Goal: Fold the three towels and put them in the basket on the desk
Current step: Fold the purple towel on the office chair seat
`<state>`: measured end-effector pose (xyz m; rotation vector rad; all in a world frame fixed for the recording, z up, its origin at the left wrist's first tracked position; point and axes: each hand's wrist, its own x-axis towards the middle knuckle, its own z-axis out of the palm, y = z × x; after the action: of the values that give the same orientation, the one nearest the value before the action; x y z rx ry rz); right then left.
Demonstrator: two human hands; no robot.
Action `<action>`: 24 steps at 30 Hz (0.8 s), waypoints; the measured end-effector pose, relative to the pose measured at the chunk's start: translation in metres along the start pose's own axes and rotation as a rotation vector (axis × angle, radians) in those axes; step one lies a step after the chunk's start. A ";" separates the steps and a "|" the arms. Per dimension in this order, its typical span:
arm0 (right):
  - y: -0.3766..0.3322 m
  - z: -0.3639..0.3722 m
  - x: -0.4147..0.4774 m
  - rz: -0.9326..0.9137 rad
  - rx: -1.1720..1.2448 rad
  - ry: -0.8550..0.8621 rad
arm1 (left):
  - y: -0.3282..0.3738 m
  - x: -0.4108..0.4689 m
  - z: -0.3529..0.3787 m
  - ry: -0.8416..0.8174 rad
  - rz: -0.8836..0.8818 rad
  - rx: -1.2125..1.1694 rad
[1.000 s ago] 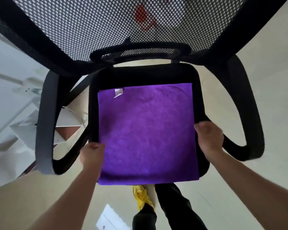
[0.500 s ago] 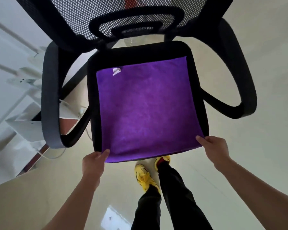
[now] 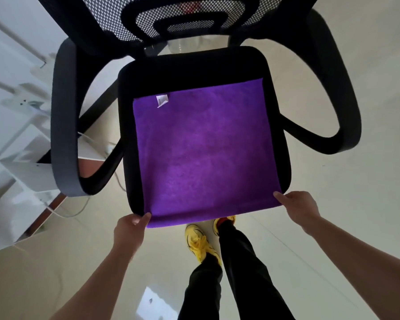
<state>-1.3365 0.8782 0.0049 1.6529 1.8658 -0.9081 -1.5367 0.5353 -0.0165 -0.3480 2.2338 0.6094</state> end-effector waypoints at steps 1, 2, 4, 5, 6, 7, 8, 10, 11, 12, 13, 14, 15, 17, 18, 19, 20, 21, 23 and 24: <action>-0.003 -0.003 -0.002 -0.008 -0.059 0.033 | 0.006 -0.002 -0.004 0.051 0.045 0.056; -0.007 -0.007 -0.005 -0.032 -0.107 0.097 | 0.015 -0.006 -0.006 0.124 0.100 0.106; -0.021 -0.013 -0.010 -0.171 -0.117 0.263 | 0.039 -0.014 -0.010 0.269 0.249 0.172; -0.032 -0.014 -0.011 -0.278 -0.109 0.307 | 0.054 -0.016 -0.010 0.311 0.345 0.200; -0.047 -0.014 -0.010 -0.392 -0.109 0.331 | 0.071 -0.016 -0.009 0.329 0.455 0.231; -0.064 -0.012 -0.005 -0.510 -0.122 0.338 | 0.091 -0.012 -0.008 0.334 0.577 0.270; -0.083 -0.009 0.000 -0.633 -0.145 0.348 | 0.110 -0.006 -0.005 0.334 0.704 0.312; -0.124 0.002 0.019 -0.841 -0.205 0.379 | 0.151 0.015 0.003 0.342 0.888 0.422; -0.144 0.008 0.030 -0.897 -0.241 0.381 | 0.171 0.028 0.007 0.334 0.922 0.487; -0.164 0.013 0.039 -0.927 -0.282 0.368 | 0.188 0.039 0.012 0.309 0.916 0.558; -0.181 0.018 0.049 -0.945 -0.326 0.344 | 0.203 0.051 0.017 0.279 0.880 0.625; -0.195 0.023 0.057 -0.964 -0.369 0.316 | 0.214 0.064 0.020 0.253 0.833 0.685; -0.205 0.026 0.068 -0.982 -0.415 0.284 | 0.220 0.078 0.022 0.242 0.790 0.733; -0.208 0.024 0.085 -1.040 -0.550 0.239 | 0.216 0.096 0.018 0.251 0.738 0.811; -0.204 0.018 0.099 -1.072 -0.629 0.242 | 0.209 0.106 0.016 0.259 0.734 0.846; -0.197 0.009 0.112 -1.093 -0.682 0.270 | 0.201 0.112 0.013 0.269 0.744 0.872; -0.190 -0.001 0.125 -1.088 -0.693 0.305 | 0.195 0.117 0.010 0.284 0.754 0.874; -0.183 -0.012 0.138 -1.053 -0.673 0.343 | 0.191 0.120 0.009 0.311 0.751 0.851; -0.176 -0.028 0.161 -0.935 -0.575 0.369 | 0.191 0.132 0.009 0.376 0.699 0.764; -0.174 -0.033 0.163 -0.874 -0.531 0.382 | 0.194 0.134 0.009 0.406 0.674 0.723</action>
<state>-1.5301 1.0026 -0.0651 0.6873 2.8496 -0.3027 -1.7021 0.6977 -0.0610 0.7304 2.7756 0.0062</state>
